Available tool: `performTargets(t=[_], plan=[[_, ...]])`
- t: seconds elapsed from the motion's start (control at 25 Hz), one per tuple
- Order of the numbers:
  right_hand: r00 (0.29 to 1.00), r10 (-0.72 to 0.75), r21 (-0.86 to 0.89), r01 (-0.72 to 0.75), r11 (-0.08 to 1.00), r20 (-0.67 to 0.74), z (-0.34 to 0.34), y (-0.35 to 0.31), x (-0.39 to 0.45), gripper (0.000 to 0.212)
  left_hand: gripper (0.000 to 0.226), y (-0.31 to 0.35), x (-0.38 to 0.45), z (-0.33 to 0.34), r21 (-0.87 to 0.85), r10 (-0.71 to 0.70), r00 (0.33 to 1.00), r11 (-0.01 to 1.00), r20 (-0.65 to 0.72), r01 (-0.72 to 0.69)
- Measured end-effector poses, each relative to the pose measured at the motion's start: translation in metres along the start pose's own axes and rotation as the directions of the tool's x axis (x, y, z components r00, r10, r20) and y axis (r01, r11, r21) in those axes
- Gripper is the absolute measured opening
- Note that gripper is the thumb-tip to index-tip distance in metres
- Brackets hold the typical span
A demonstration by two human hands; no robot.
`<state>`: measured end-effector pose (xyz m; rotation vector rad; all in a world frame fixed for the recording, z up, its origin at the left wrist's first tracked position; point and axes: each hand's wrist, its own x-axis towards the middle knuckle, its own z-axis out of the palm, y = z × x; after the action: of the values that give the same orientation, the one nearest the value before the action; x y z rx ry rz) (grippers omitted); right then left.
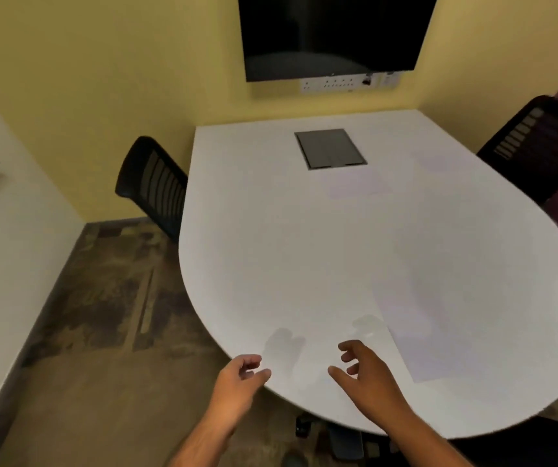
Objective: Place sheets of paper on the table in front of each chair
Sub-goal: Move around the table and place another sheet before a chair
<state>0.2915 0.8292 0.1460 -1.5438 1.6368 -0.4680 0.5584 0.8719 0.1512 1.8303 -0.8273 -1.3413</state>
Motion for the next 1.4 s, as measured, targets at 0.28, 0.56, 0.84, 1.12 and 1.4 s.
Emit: performTargets(t=[0.28, 0.56, 0.84, 1.12, 1.4], plan=[[0.982, 0.058, 0.154, -0.03, 0.988, -0.18, 0.011, -0.046, 0.123, 0.039, 0.028, 0.085, 0.119, -0.046, 0.11, 0.112, 0.992, 0.987, 0.06, -0.118], [0.978, 0.074, 0.166, -0.042, 0.985, -0.195, 0.008, -0.096, 0.226, 0.04, 0.028, 0.172, 0.222, -0.062, 0.175, 0.15, 0.979, 0.969, 0.135, -0.173], [0.94, 0.231, 0.206, -0.182, 0.962, -0.252, 0.01, -0.112, 0.283, 0.046, 0.025, 0.21, 0.336, -0.047, 0.202, 0.096, 0.971, 0.969, 0.217, -0.141], [0.833, 0.422, 0.236, -0.357, 0.904, -0.359, 0.032, -0.132, 0.365, 0.044, 0.026, 0.245, 0.479, 0.002, 0.283, 0.101, 0.883, 0.925, 0.459, -0.253], [0.804, 0.442, 0.169, -0.409, 0.897, -0.399, 0.036, -0.14, 0.487, 0.05, 0.03, 0.256, 0.614, 0.05, 0.391, 0.266, 0.846, 0.795, 0.462, -0.463]])
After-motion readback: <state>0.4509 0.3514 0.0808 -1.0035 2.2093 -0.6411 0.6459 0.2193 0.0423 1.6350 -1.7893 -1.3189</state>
